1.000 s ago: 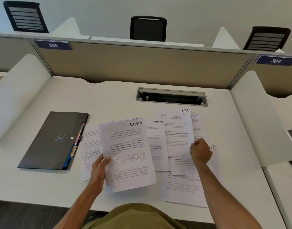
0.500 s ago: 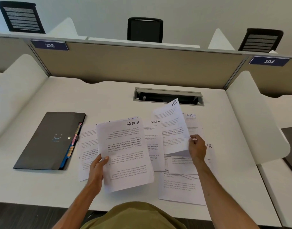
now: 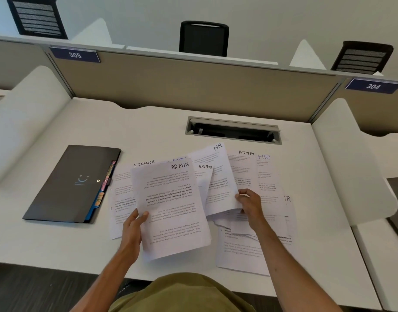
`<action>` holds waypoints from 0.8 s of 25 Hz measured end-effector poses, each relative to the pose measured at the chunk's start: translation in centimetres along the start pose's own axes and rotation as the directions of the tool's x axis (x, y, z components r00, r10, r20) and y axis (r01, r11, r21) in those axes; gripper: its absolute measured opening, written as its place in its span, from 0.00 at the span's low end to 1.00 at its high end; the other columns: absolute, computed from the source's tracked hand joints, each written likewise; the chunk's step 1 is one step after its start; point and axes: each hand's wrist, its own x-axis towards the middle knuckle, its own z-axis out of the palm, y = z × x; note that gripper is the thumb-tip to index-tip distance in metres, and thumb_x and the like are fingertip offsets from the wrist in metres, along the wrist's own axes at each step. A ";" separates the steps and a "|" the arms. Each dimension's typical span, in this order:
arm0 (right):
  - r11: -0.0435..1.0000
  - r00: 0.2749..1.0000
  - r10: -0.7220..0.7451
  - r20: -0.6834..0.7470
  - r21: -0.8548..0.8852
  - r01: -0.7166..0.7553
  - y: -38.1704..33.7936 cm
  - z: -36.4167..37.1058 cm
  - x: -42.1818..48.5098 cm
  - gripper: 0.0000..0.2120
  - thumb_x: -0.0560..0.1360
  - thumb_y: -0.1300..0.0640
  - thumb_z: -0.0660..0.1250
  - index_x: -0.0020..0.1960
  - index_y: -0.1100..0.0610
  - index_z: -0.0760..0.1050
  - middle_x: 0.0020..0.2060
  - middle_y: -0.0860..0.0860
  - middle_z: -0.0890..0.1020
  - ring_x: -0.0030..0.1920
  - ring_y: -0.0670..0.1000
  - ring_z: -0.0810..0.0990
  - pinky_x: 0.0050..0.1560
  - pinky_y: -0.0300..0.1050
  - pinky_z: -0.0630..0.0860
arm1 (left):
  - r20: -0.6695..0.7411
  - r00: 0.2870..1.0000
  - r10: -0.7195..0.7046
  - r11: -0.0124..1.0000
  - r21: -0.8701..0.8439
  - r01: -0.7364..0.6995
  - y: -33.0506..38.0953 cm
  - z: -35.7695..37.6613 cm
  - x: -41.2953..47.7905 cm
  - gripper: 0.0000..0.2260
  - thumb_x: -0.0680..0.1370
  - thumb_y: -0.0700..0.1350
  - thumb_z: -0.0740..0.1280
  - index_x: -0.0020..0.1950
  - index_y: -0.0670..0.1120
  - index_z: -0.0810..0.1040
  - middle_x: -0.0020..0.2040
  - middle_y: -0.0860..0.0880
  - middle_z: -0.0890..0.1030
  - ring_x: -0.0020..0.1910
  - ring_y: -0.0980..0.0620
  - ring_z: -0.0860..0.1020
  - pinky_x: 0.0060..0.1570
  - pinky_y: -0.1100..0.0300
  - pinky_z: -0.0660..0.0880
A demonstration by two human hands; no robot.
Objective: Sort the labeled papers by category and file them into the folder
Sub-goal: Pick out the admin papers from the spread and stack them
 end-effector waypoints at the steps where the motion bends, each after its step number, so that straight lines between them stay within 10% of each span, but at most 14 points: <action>1: 1.000 1.000 0.006 0.022 -0.004 -0.006 0.0 0.6 -0.1 0.04 0.78 0.62 0.71 0.51 0.54 0.82 0.48 0.50 0.85 0.47 0.52 0.83 0.38 0.45 0.79 | -0.001 1.000 -0.004 1.000 -0.004 0.004 -0.1 -0.2 0.0 0.15 0.85 0.41 0.65 0.70 0.52 0.81 0.60 0.48 0.88 0.59 0.40 0.85 0.58 0.39 0.83; 9: 0.873 0.984 -0.116 0.138 -0.458 0.167 0.7 2.9 -0.2 0.03 0.79 0.53 0.73 0.52 0.50 0.81 0.46 0.46 0.84 0.48 0.50 0.84 0.51 0.51 0.83 | -0.010 1.000 -0.004 1.000 -0.025 0.004 -0.2 -1.0 -0.3 0.15 0.85 0.41 0.65 0.71 0.52 0.80 0.63 0.48 0.86 0.61 0.40 0.84 0.61 0.39 0.81; 20: 0.727 0.935 -0.168 0.314 -0.601 0.332 -1.0 5.9 -1.4 0.06 0.79 0.52 0.73 0.54 0.48 0.87 0.47 0.43 0.87 0.47 0.46 0.84 0.47 0.44 0.77 | 0.002 1.000 -0.014 1.000 -0.014 0.014 0.7 -2.7 0.9 0.15 0.86 0.42 0.64 0.70 0.54 0.81 0.59 0.49 0.88 0.59 0.40 0.85 0.59 0.38 0.82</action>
